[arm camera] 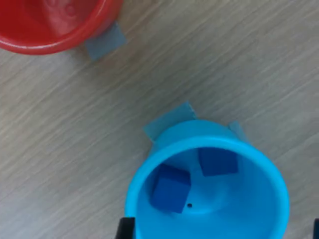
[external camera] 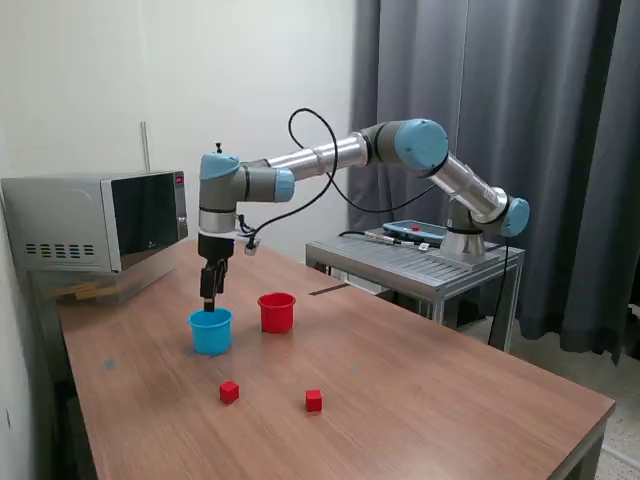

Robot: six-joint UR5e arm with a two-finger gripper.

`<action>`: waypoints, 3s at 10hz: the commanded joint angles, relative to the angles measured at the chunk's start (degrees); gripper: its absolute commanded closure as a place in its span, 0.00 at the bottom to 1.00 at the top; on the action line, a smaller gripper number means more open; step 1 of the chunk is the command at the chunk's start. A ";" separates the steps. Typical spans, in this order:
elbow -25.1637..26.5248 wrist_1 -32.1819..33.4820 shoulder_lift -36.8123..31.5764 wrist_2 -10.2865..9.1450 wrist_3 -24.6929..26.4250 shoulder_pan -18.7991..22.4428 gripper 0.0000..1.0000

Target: Place red objects in the red bin, and blue objects in the blue bin.

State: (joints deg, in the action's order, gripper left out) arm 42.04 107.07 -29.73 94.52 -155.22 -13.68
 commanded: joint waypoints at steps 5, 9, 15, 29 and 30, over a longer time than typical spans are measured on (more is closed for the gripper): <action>0.15 -0.63 -3.67 0.22 -1.04 1.54 0.00; 0.68 -0.63 -5.77 0.05 -4.03 5.32 0.00; 2.44 -0.63 -7.89 -0.21 -9.38 8.05 0.00; 0.87 -0.72 -5.97 -5.40 -44.46 8.85 0.00; -0.54 -0.72 -4.74 -5.40 -44.46 8.85 0.00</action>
State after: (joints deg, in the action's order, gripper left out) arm 43.27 106.37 -36.12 89.13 -198.98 -4.69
